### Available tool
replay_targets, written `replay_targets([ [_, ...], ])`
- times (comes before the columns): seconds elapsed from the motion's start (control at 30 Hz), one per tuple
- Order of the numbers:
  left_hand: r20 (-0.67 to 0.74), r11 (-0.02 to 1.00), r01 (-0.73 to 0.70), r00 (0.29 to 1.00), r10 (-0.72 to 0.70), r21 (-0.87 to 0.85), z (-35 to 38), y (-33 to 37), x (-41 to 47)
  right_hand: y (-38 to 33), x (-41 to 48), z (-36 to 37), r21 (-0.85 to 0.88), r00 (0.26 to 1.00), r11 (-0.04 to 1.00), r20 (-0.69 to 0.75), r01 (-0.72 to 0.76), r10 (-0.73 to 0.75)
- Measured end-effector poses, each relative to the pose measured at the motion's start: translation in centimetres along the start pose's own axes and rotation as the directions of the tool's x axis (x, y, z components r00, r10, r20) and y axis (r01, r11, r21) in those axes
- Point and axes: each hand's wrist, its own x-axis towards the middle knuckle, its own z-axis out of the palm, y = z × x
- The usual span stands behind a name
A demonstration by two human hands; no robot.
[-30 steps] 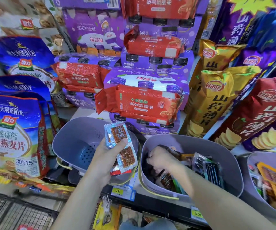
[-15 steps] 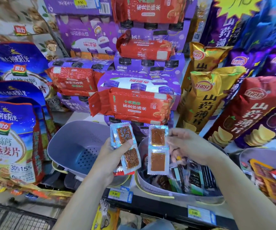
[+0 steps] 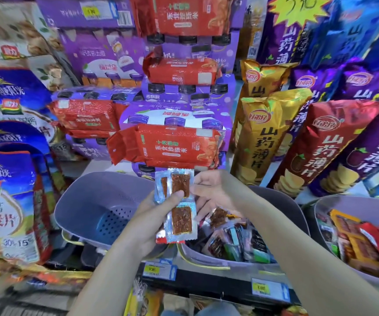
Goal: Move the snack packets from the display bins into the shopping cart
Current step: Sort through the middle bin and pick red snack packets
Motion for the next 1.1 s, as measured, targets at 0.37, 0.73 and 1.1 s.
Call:
replay_targets([
  [0.37,-0.163,0.996,0.03,0.986,-0.043,-0.082,-2.3,-0.4,-0.3,6.5,1.1,-1.5,-0.851,0.985,0.525,0.069,-0.026,0.161],
  [0.73,-0.2,0.996,0.063,0.977,-0.074,-0.061,-3.0,-1.0,-0.1,7.4,0.9,-3.3,-0.845,0.998,0.535,-0.035,-0.002,-0.052],
  [1.1,-0.17,0.996,0.027,0.985,-0.041,-0.087,-1.2,-0.6,0.2,1.8,-4.9,-3.0,-0.209,0.959,0.963,-0.19,0.17,-0.211],
])
